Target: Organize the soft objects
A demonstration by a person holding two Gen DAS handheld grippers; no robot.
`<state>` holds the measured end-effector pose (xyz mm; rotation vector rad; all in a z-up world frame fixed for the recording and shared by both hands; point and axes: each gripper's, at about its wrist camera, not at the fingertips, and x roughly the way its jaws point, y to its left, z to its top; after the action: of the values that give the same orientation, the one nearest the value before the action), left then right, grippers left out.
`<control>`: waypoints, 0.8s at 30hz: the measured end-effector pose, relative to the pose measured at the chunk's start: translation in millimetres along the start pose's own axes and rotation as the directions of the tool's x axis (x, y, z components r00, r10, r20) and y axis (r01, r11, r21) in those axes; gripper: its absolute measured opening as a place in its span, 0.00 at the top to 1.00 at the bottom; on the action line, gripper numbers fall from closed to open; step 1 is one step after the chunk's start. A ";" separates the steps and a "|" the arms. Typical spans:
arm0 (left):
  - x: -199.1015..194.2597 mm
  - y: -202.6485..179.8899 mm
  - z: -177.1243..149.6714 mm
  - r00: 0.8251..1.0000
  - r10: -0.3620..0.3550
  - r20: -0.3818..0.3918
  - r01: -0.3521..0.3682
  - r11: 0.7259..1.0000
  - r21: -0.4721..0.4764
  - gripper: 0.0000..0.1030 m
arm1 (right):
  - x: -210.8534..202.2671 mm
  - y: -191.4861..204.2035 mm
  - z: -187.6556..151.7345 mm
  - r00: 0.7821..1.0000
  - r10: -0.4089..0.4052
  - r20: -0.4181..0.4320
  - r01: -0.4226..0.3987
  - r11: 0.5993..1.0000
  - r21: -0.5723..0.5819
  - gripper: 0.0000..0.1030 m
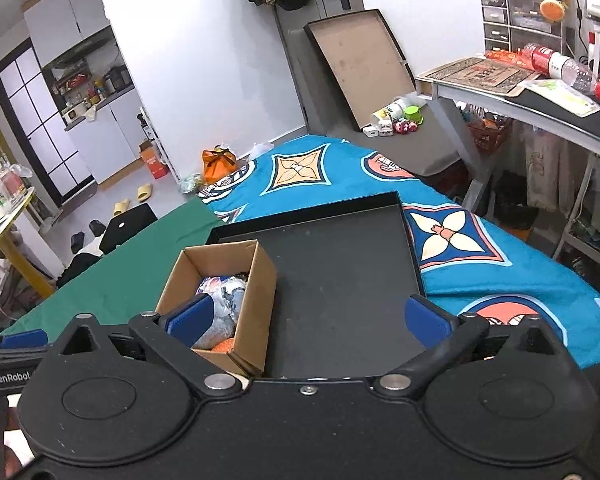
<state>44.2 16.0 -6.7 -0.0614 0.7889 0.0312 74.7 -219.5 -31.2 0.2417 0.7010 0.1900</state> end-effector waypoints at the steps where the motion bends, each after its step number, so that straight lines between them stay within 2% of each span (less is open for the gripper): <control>1: -2.6 -0.2 -0.7 1.000 -0.002 0.003 0.002 1.000 0.000 0.01 | -4.7 -0.6 -1.6 1.000 -0.001 0.004 0.001 1.000 -0.004 0.00; 16: -48.6 -1.3 -12.2 0.998 -0.012 0.064 0.012 1.000 0.011 0.01 | -47.3 2.8 -22.0 0.999 -0.034 0.014 0.034 0.999 -0.027 0.00; 24: -68.5 -6.2 -20.1 0.996 -0.020 0.089 0.018 0.999 0.026 0.01 | -73.2 2.8 -27.3 0.997 -0.048 0.056 0.050 0.998 -0.030 0.00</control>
<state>-18.0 8.1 28.0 -0.0431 0.6992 0.0059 1.6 -231.1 -5.7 0.1985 0.6475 0.1471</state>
